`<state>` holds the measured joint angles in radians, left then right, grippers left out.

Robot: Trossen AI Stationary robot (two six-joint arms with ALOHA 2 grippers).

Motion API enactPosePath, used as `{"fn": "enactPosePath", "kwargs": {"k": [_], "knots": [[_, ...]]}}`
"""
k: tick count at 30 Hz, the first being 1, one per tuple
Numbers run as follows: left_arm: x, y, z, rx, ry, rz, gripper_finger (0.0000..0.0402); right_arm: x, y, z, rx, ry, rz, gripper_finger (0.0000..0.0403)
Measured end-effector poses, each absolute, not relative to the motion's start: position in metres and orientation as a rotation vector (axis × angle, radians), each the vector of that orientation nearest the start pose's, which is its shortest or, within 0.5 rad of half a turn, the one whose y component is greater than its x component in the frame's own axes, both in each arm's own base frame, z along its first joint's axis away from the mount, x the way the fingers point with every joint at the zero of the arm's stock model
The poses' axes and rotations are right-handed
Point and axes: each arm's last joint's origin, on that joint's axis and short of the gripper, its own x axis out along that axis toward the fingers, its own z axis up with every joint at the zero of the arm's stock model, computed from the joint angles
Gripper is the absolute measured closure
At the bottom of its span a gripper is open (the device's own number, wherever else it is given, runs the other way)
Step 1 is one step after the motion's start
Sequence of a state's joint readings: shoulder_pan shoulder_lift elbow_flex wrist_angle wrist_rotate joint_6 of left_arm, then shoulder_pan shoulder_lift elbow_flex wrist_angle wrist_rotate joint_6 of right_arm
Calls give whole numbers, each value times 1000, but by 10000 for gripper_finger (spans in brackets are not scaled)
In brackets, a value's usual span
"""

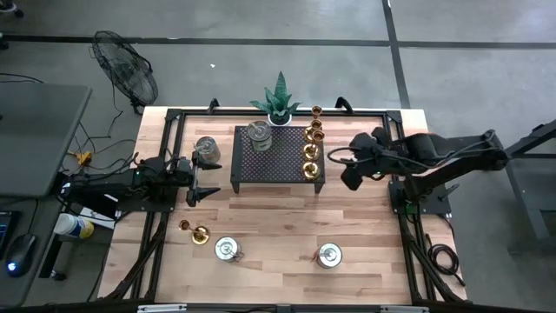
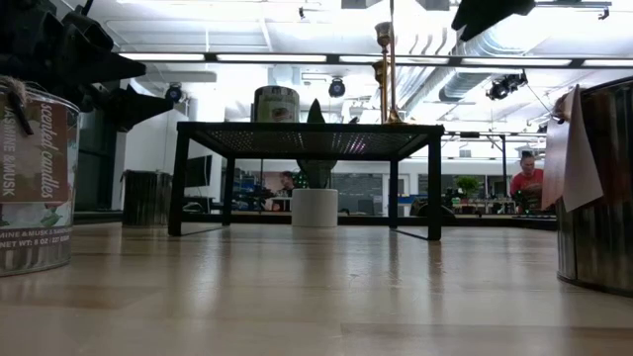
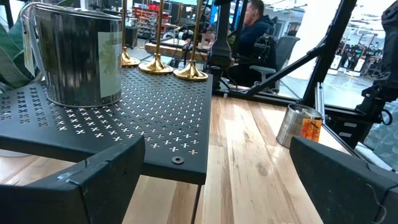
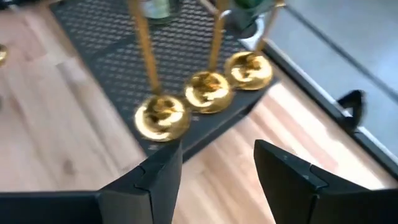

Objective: Pick & Place candle stick holders
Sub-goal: Put the silver scented candle on the shelf

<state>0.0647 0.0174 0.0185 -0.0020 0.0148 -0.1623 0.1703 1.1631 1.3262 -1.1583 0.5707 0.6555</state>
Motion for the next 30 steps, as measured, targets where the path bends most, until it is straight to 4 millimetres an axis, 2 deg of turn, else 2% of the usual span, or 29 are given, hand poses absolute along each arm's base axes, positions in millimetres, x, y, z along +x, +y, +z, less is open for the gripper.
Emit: {"fn": "enactPosePath", "kwargs": {"k": [7,10,18,25,30], "knots": [[97,6,168,-162,-4,50,9,180,19,372,176,700,-694,210],[97,6,168,-162,-3,50,9,172,20,357,188,657,-674,210],[97,6,168,-163,-3,50,9,154,22,305,322,596,-464,210],[98,6,168,-162,-3,50,9,141,20,279,368,550,-401,210],[97,6,168,-162,-3,50,9,139,21,262,396,551,-367,210]]}}
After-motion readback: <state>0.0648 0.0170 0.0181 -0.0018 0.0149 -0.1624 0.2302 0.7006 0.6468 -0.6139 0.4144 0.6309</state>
